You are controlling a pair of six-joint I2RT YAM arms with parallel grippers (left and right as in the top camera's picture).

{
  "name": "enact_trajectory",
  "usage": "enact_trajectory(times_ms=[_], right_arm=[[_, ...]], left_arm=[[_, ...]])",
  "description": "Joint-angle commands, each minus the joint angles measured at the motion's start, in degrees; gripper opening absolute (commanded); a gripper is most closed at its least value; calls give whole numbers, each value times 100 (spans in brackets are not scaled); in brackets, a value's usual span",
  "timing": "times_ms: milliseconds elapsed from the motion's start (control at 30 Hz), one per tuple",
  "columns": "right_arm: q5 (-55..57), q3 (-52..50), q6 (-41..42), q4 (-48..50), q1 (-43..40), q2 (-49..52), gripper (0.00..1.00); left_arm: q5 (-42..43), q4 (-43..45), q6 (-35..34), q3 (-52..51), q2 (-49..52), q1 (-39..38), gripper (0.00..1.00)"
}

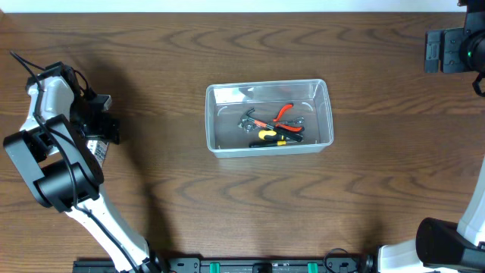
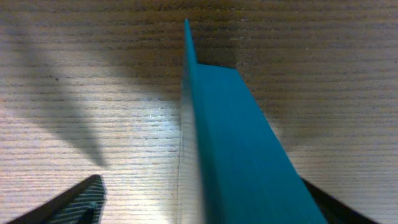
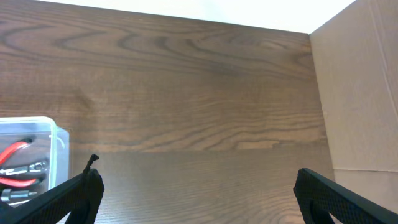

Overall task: Pack container
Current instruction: 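Grasp the blue-white box with the left gripper and lift it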

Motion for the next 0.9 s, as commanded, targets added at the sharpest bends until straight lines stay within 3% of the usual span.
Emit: enact_trajectory(times_ms=[0, 467, 867], right_arm=[[76, -17, 153, -24, -35, 7, 99], [79, -17, 151, -199, -35, 7, 99], [79, -17, 151, -199, -35, 7, 99]], left_arm=[[-22, -28, 35, -63, 70, 20, 74], [-22, -28, 35, -63, 70, 20, 37], [-22, -24, 33, -63, 70, 20, 19]])
